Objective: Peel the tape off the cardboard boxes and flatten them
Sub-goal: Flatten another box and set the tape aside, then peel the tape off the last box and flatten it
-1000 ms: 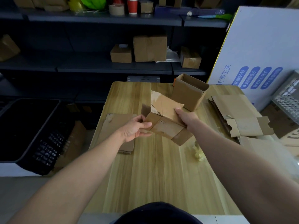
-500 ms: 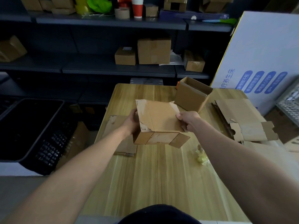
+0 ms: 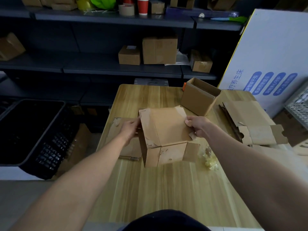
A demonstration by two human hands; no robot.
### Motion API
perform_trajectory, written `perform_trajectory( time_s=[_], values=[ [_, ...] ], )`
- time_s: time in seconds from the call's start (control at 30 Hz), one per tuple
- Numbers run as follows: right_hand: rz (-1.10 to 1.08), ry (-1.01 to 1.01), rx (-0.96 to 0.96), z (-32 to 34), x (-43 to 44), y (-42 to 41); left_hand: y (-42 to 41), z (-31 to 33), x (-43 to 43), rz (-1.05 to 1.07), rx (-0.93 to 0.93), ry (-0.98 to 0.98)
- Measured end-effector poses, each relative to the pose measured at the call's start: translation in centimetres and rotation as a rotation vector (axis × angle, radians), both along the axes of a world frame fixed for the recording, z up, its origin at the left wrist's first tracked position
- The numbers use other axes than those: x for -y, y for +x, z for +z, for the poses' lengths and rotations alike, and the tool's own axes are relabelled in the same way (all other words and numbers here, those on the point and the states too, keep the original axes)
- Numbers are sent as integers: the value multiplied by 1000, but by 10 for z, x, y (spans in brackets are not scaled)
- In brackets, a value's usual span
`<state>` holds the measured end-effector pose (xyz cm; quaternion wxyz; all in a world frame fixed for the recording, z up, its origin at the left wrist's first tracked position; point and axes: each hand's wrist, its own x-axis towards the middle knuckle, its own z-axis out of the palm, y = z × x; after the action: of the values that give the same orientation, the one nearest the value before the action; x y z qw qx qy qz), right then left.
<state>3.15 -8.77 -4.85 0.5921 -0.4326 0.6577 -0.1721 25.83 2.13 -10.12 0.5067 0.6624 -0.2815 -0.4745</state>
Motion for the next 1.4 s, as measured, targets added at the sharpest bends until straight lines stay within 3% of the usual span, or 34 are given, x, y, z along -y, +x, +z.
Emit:
perform_trajectory(
  time_s=[0.17,0.23,0.3,0.37,0.53,0.63,0.77,0.93,1.17,1.27,1.4],
  values=[
    [1,-29,-82,-12,-2,7,1,9,-1,-5,-319,76],
    [-24,-52,-119,-20,-2,9,-1,13,-3,-115,-359,131],
    [15,-96,-149,-23,-4,13,-5,11,-4,-145,-274,183],
    [139,-117,-199,-28,-10,16,-8,2,-5,-39,-197,212],
    [412,141,-273,-40,-31,21,-1,-25,-8,130,-63,317],
    [370,88,-268,-53,-32,36,8,-28,-18,84,-115,379],
    [282,-17,-251,-59,-28,73,27,-33,-25,-88,2,513],
    [368,-67,-226,-77,-23,131,65,-35,-20,120,316,462],
    [534,-27,-368,-127,-15,187,117,-68,-5,-9,513,664],
    [547,3,-437,-136,-17,193,119,-79,3,-79,528,696],
    [513,-21,-553,-154,-16,195,116,-85,14,-142,690,759]
  ],
)
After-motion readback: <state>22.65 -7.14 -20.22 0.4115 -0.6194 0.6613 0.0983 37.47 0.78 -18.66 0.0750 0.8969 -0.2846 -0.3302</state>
